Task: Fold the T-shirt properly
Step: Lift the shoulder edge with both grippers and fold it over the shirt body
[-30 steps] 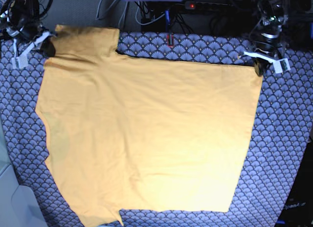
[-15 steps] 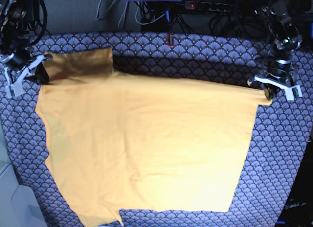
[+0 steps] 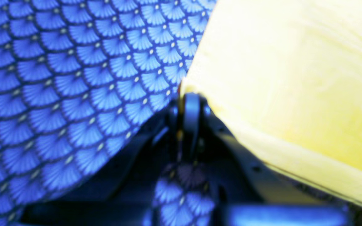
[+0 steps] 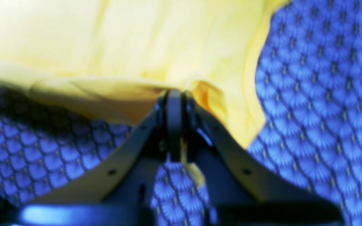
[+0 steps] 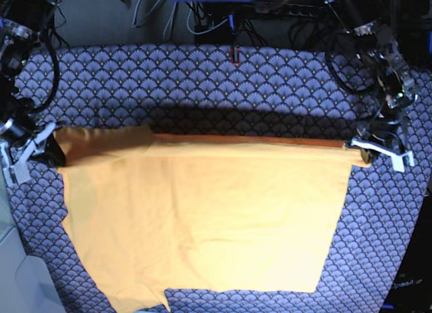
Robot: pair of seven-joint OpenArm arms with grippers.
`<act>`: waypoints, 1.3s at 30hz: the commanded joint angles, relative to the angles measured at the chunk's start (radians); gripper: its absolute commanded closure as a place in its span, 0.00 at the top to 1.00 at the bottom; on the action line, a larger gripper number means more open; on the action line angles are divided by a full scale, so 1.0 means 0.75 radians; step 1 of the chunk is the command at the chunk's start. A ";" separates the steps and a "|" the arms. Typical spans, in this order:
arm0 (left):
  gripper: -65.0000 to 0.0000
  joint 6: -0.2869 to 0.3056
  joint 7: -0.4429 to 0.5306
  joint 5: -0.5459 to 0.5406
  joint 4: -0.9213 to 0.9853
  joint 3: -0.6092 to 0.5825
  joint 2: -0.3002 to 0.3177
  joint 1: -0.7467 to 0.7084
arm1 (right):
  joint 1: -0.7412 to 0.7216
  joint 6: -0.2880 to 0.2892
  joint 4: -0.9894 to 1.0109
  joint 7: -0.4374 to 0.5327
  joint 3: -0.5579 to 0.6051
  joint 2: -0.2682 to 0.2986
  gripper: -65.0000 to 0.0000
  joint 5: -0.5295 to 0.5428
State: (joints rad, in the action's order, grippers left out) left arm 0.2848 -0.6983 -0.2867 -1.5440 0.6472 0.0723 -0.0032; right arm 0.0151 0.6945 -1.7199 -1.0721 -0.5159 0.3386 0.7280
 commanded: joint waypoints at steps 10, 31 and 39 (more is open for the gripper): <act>0.00 0.002 0.048 -0.014 0.282 -0.042 0.066 0.263 | -0.269 0.005 0.342 0.101 0.137 0.108 0.00 0.014; 0.00 0.000 0.196 -0.014 0.650 -0.209 0.111 0.564 | -0.551 0.005 0.498 0.193 0.247 0.069 0.00 -0.464; 0.00 0.000 0.196 -0.014 0.679 -0.215 0.111 0.648 | -0.580 0.005 0.498 0.244 0.249 -0.029 0.00 -0.667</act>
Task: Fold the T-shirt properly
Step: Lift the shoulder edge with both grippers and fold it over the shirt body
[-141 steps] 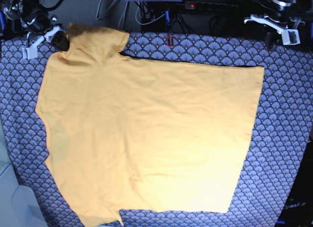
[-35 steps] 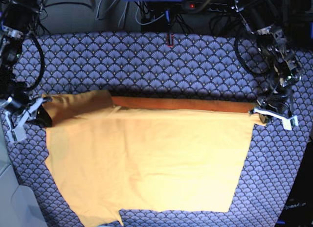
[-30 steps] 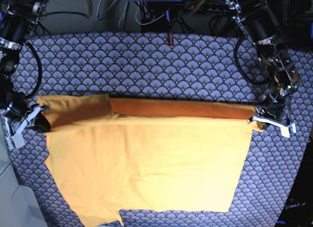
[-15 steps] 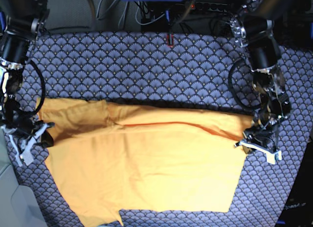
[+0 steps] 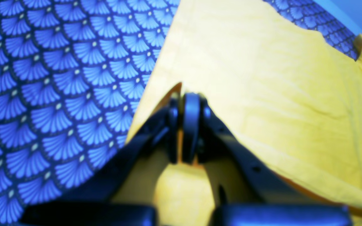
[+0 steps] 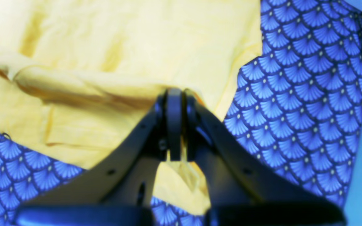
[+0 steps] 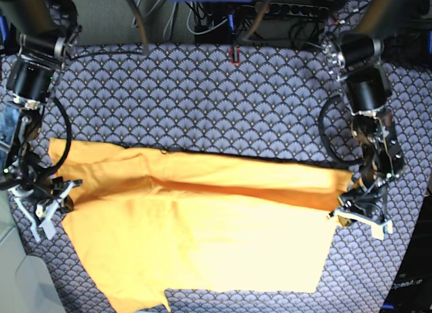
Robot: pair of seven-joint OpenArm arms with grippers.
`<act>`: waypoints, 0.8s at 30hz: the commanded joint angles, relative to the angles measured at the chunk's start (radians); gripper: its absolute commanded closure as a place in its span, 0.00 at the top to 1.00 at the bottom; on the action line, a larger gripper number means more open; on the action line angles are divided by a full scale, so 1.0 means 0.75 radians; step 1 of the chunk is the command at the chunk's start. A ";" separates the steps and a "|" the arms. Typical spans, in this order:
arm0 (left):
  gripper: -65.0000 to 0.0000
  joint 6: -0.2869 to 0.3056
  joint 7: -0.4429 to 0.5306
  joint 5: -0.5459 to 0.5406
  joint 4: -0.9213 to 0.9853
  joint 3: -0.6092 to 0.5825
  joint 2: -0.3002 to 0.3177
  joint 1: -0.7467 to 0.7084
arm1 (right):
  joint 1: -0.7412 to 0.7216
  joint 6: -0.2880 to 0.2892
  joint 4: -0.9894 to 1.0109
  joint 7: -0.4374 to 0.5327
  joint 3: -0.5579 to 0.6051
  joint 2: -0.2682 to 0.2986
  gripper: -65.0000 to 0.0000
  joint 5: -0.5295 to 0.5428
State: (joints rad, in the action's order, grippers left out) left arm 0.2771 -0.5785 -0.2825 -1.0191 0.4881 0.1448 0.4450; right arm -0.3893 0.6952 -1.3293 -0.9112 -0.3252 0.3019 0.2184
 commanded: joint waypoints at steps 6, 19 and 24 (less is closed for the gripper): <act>0.00 0.010 0.099 -0.019 0.030 -0.003 0.015 0.087 | -0.079 0.004 0.174 0.125 -0.005 0.001 0.00 -0.079; 0.00 0.010 0.150 -0.019 0.122 -0.003 0.031 0.085 | -0.167 0.004 0.249 0.183 0.013 0.028 0.00 -0.086; 0.00 0.010 0.152 -0.019 0.122 -0.003 0.033 0.089 | -0.214 0.004 0.311 0.187 0.091 0.030 0.00 -0.086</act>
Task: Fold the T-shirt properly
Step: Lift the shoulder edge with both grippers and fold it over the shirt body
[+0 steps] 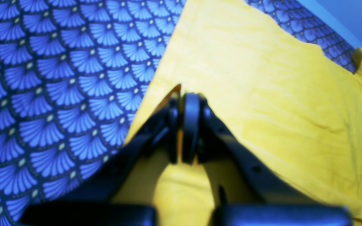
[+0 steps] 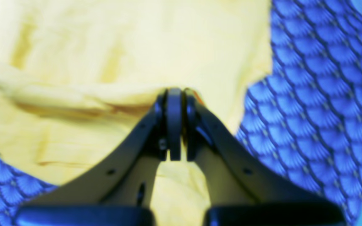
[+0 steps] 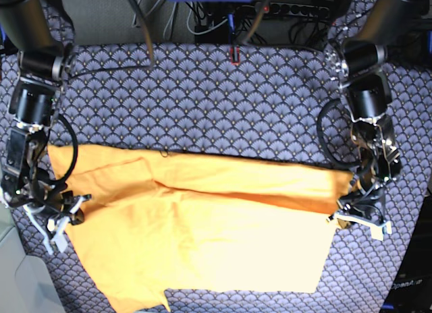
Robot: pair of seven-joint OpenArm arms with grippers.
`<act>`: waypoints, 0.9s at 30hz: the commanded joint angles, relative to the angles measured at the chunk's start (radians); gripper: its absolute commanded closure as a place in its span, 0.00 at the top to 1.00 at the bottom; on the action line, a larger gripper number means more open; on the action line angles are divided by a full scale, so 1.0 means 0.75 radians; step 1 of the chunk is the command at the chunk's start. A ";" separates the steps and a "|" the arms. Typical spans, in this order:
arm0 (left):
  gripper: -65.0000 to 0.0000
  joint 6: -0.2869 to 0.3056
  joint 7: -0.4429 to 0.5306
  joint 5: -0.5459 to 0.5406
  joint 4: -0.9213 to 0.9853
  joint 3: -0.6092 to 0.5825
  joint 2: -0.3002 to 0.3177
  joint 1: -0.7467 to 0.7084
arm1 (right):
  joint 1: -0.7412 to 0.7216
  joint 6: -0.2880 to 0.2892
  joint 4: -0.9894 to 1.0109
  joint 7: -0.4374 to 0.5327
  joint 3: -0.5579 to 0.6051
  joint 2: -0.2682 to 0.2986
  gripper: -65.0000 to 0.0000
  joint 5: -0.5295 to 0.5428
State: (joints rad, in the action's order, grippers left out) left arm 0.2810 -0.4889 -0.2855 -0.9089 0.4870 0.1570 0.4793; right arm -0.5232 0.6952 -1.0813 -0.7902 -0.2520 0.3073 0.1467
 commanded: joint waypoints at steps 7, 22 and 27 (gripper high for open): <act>0.00 0.005 0.062 -0.015 -0.025 -0.002 0.017 0.039 | -0.056 0.004 0.037 0.069 -0.007 0.021 0.00 0.010; 0.57 0.013 0.058 -0.017 -0.137 -0.002 0.017 -0.043 | -0.046 0.004 0.035 0.058 -0.013 0.045 0.51 0.010; 0.57 0.013 0.055 -0.021 -0.219 0.002 0.017 -0.147 | 0.013 0.004 0.029 0.056 -0.074 0.090 0.58 0.014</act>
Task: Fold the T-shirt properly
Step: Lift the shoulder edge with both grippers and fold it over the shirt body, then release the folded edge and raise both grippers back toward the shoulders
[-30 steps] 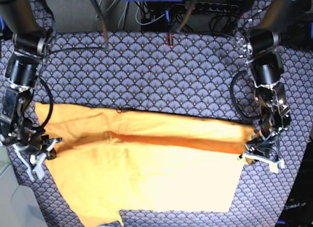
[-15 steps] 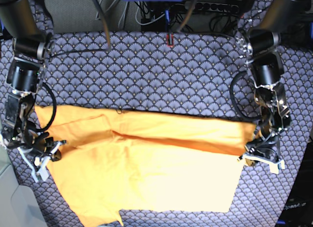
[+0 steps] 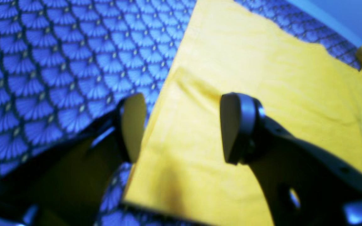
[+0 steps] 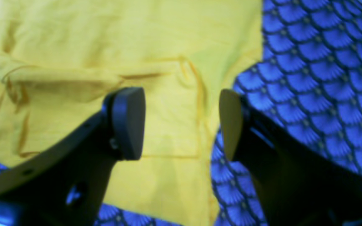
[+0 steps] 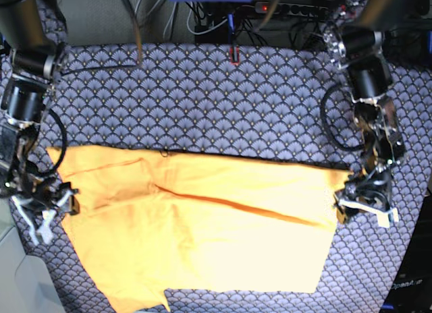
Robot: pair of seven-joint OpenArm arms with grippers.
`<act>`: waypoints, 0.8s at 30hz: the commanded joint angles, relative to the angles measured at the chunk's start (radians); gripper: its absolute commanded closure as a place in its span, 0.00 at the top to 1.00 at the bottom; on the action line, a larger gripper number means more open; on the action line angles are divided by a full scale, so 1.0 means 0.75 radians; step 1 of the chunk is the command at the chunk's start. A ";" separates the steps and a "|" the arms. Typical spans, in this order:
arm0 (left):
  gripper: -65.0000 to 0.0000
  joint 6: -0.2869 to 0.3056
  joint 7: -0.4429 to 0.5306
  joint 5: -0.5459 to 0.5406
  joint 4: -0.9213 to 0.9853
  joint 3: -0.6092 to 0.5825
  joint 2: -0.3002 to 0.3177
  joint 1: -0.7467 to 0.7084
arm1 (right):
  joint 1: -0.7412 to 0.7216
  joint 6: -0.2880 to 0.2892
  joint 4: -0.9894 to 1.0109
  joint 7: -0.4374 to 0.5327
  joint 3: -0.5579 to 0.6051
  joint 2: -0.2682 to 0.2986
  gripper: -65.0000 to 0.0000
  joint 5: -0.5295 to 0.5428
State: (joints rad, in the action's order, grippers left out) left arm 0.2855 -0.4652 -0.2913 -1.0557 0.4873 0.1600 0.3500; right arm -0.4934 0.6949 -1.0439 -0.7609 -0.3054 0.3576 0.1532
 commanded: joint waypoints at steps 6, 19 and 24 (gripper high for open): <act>0.58 0.011 0.038 -0.010 -0.021 0.000 0.013 -0.056 | 0.121 0.004 -0.015 0.076 -0.152 0.058 0.58 0.005; 0.57 0.011 0.036 -0.010 -0.023 0.008 0.013 -0.093 | 0.299 0.004 -0.013 0.171 -0.249 0.032 0.58 0.003; 0.57 0.011 0.036 -0.010 -0.021 0.008 0.013 -0.095 | 0.332 0.004 -0.011 0.191 -0.249 0.032 0.58 0.003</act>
State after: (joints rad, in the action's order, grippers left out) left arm 0.2852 -0.4625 -0.2890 -1.0538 0.4938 0.1577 0.2577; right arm -0.2287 0.6949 -1.0359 -0.6411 -0.4877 0.3622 0.1421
